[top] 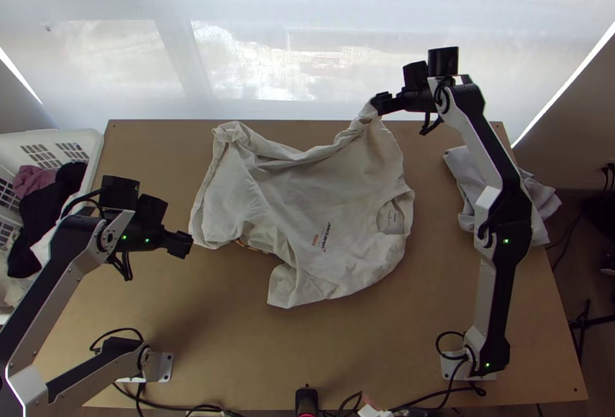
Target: Fold the t-shirt
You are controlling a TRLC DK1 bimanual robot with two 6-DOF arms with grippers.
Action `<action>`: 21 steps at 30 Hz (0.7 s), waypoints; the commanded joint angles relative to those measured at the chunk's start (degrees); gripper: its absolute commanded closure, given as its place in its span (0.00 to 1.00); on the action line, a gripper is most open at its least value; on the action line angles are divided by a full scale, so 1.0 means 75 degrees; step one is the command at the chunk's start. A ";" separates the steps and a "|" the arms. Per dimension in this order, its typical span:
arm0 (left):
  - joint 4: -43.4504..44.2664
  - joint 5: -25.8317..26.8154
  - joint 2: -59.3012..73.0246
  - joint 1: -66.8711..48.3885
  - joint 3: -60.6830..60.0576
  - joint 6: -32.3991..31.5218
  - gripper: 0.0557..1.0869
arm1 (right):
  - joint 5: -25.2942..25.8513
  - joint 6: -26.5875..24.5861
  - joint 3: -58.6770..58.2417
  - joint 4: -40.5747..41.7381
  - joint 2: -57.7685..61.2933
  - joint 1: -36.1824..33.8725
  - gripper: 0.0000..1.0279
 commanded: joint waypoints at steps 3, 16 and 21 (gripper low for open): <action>-0.0012 -0.0001 -0.0094 -0.0395 -0.0212 -0.0284 0.07 | -0.1286 0.1127 0.0514 0.0640 0.0443 -0.0097 0.05; 0.0011 -0.0071 -0.0023 -0.0723 -0.0142 -0.0413 0.07 | -0.3735 0.1771 0.0502 -0.0673 0.0432 -0.0108 0.04; 0.0035 -0.0071 0.0070 -0.0840 -0.0060 -0.0542 0.07 | -0.4309 0.2357 0.0631 -0.0532 0.0396 -0.0460 0.04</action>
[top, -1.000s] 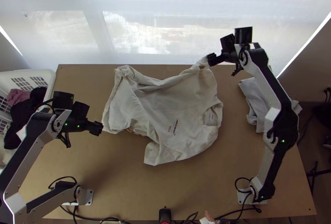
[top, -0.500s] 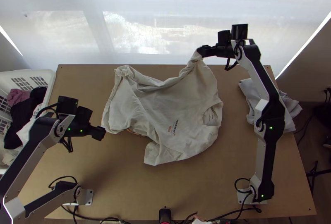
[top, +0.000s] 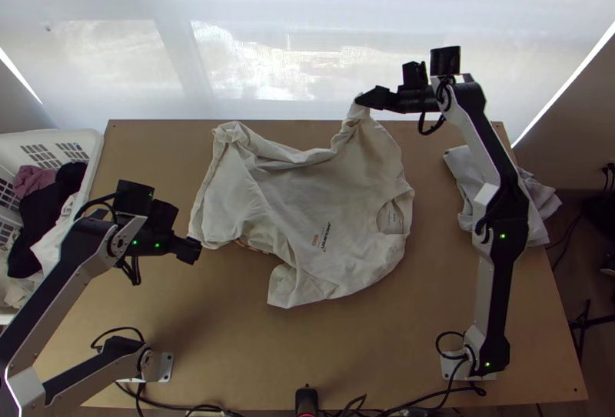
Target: Fold the t-shirt
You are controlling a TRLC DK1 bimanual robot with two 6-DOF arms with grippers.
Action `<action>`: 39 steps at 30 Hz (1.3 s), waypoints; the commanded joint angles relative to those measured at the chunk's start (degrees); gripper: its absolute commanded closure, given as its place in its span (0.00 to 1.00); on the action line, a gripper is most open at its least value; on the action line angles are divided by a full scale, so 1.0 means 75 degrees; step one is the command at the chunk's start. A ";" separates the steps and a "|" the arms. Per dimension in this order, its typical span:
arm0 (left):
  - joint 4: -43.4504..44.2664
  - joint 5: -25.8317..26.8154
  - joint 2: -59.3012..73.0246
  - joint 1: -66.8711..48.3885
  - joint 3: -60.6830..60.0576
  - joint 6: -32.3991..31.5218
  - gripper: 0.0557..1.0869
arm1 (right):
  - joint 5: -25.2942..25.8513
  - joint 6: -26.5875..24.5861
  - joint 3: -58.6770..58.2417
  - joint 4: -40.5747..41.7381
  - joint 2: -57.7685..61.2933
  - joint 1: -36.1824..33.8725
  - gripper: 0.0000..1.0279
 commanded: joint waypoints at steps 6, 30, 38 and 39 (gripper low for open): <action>0.0035 0.0005 0.0091 -0.0325 0.0118 -0.0163 0.07 | -0.1348 0.1685 0.0066 0.0594 -0.0006 -0.0763 0.04; 0.2742 -0.1495 0.1356 -0.0219 -0.0702 0.0200 0.08 | 0.0117 -0.0940 -0.0696 -0.1832 -0.2045 -0.0728 0.05; 0.2859 -0.1566 0.1942 -0.0208 -0.0714 0.0024 0.22 | 0.1535 -0.2065 -0.1903 -0.2195 -0.3521 0.0128 0.05; 0.2859 -0.1577 0.2048 -0.0208 -0.0726 -0.0034 0.22 | 0.1593 -0.2089 -0.2009 -0.2195 -0.3638 0.0140 0.05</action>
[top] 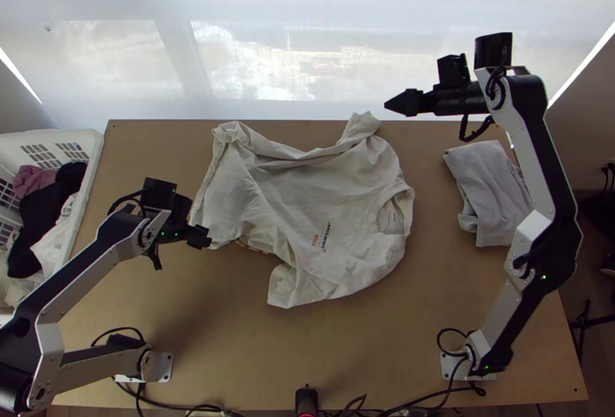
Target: Fold the t-shirt
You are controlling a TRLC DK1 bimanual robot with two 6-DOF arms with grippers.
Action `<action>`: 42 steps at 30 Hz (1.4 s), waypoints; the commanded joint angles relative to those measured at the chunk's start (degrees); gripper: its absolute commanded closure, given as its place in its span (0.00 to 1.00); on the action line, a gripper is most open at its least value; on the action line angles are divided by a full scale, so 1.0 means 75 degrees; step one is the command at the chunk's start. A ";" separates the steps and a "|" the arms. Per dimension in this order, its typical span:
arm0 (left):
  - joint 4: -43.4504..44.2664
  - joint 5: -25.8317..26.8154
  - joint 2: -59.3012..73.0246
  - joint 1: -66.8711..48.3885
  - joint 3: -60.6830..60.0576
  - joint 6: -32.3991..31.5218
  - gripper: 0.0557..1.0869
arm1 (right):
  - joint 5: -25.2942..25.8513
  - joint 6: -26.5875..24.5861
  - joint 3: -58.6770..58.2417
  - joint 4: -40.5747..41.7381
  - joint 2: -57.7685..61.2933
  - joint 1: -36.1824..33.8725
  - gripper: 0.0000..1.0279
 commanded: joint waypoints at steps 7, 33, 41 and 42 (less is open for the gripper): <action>0.0529 -0.0106 0.1022 0.0058 -0.0310 -0.0288 0.31 | 0.0947 -0.0808 -0.1599 -0.0234 -0.1918 0.0621 0.05; 0.0529 -0.0176 0.0248 -0.0083 0.0147 -0.0616 0.97 | 0.2799 -0.3679 -0.4236 -0.1581 -0.2691 0.4313 0.05; -0.0103 -0.0164 -0.0724 -0.0259 0.0827 -0.0921 0.97 | 0.2869 -0.3726 -0.5080 -0.1312 -0.2234 0.5989 0.05; -0.0162 -0.0176 -0.0760 -0.0259 0.0897 -0.0909 0.97 | 0.2869 -0.3737 -0.5091 -0.1277 -0.2141 0.6141 0.05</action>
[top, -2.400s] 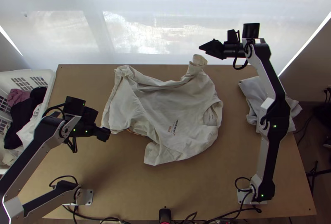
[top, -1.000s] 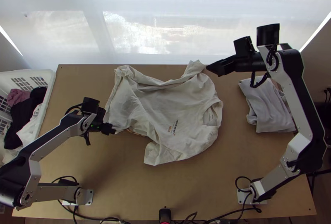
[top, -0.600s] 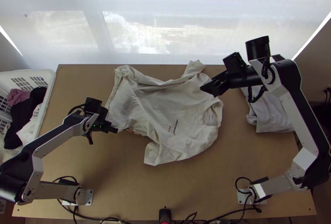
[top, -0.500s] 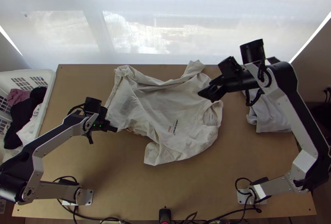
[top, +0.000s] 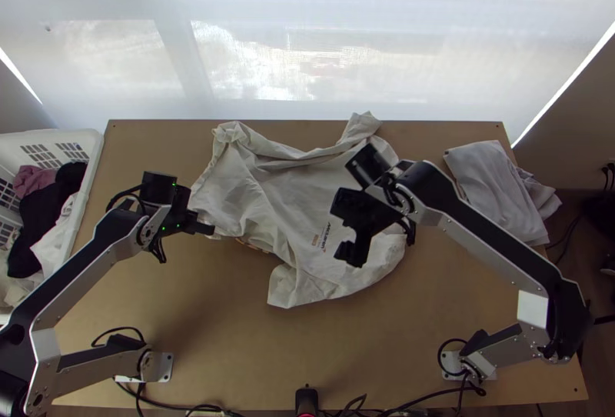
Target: Fold the t-shirt
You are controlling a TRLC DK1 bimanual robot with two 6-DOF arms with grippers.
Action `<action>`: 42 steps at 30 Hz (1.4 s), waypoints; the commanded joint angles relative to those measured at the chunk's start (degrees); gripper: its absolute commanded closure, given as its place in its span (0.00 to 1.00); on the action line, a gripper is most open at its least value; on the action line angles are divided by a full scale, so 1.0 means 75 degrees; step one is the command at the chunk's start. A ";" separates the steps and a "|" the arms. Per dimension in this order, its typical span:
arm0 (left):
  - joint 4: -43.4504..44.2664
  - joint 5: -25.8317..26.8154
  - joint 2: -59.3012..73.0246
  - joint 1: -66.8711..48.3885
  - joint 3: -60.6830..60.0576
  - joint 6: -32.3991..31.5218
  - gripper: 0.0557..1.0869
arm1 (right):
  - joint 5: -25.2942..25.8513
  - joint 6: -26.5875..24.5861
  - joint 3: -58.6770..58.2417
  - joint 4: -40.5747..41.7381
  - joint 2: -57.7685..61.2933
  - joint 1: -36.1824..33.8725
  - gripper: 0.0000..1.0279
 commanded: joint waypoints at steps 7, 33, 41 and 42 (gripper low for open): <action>-0.0498 -0.0004 -0.0734 0.0030 0.0603 0.0053 0.97 | 0.0250 -0.0407 -0.0642 0.1267 0.0916 0.2241 0.05; -0.0474 0.0301 -0.0851 0.1062 0.0697 0.0417 0.97 | 0.1668 0.0307 -0.3021 0.3622 0.1573 0.2241 0.38; -0.0685 0.0453 -0.1004 0.1167 0.0791 0.0464 0.97 | 0.1668 0.0378 -0.3056 0.3622 0.0342 0.0823 0.97; -0.0709 0.0453 -0.1027 0.1167 0.0791 0.0464 0.97 | 0.1668 0.0366 -0.2939 0.3529 0.0225 0.0600 0.97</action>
